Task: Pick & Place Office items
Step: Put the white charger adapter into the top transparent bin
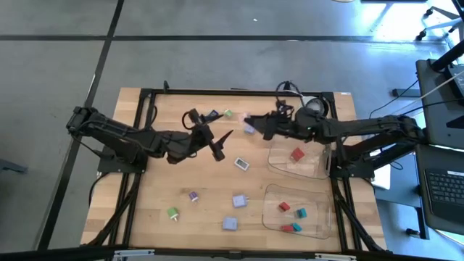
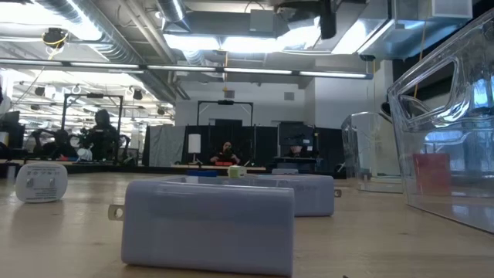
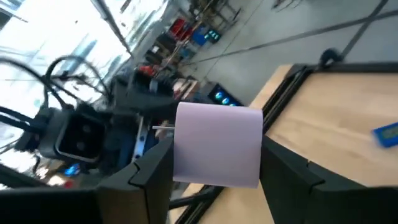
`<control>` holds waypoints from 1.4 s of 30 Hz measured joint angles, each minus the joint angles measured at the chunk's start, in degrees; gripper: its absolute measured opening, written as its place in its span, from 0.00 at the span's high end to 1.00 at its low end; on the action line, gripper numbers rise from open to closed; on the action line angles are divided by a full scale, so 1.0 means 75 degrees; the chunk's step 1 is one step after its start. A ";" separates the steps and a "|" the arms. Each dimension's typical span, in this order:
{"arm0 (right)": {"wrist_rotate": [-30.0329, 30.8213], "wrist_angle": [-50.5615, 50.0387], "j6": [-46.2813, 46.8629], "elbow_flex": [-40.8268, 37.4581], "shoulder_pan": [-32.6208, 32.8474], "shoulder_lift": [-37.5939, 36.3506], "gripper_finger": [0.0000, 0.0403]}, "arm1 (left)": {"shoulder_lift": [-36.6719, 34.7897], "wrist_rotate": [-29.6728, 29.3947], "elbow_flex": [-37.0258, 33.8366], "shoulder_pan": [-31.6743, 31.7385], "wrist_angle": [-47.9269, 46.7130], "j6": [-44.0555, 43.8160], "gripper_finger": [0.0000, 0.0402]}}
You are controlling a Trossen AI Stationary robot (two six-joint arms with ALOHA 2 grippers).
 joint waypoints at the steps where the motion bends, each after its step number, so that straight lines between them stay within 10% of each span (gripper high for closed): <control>1: 0.0125 -0.0127 -0.0066 0.0000 -0.0021 -0.0154 0.51 | 0.0000 -0.0071 0.0000 -0.0039 -0.0126 -0.0210 0.31; 10: 0.1157 -0.0679 -0.1196 0.0006 0.0037 -0.1632 0.51 | 0.0000 -0.0005 0.0000 -0.0263 -0.1157 -0.1101 0.31; 19: 0.1211 -0.5621 0.0749 0.0003 0.0285 -0.2070 0.51 | 0.0000 0.0584 0.0000 -0.0305 -0.1274 -0.1101 0.31; 28: -0.0028 -0.9000 0.2557 0.0000 0.0825 -0.1946 0.50 | 0.0000 0.1325 0.0000 -0.0302 -0.1271 -0.1098 0.31; 42: -0.0169 -0.9685 0.2720 -0.0003 0.1008 0.0051 0.50 | 0.0000 0.2483 0.0000 -0.0302 -0.1242 -0.1095 0.31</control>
